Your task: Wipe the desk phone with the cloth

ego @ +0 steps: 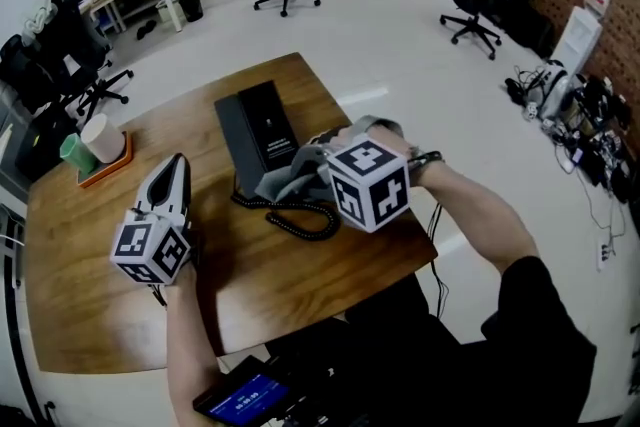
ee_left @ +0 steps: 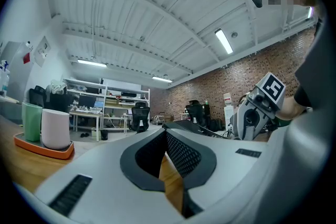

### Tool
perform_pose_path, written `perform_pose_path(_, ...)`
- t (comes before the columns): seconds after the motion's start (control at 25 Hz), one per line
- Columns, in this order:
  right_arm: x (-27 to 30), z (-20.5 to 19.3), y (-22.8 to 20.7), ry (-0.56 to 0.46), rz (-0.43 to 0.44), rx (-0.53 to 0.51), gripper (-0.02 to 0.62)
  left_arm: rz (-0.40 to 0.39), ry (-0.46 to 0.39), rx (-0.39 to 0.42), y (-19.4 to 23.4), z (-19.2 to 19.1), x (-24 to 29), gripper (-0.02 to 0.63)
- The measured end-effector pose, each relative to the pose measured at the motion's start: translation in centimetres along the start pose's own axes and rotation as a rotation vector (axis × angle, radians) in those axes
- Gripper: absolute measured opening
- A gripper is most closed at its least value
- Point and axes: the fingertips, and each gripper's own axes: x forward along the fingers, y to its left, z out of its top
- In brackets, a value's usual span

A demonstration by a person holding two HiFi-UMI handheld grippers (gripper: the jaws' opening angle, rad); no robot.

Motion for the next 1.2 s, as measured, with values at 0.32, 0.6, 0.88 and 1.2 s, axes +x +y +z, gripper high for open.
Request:
perform_pose_path(0.32,-1.6,-4.4,-17.5,-0.08,-0.487,0.407,0.026,0.002,-0.003,-0.007,0.0,-0.1,-0.1,-0.008)
perform_pose_path(0.6,1.2,-5.6,-16.4,-0.001,-0.42,0.34,0.025,-0.016,-0.005,-0.003,-0.4,-0.1,0.0,-0.008)
perform_pose_path(0.88,-0.2,-1.6,-3.6,-0.005,-0.144,0.076,0.026,-0.018,0.001,0.007,-0.9,0.4,0.2,-0.008)
perform_pose_path(1.2,-2.6,-2.9,-10.4,-0.06,-0.336,0.244,0.026,-0.015,0.001,0.002,-0.4,0.0,0.1,-0.008)
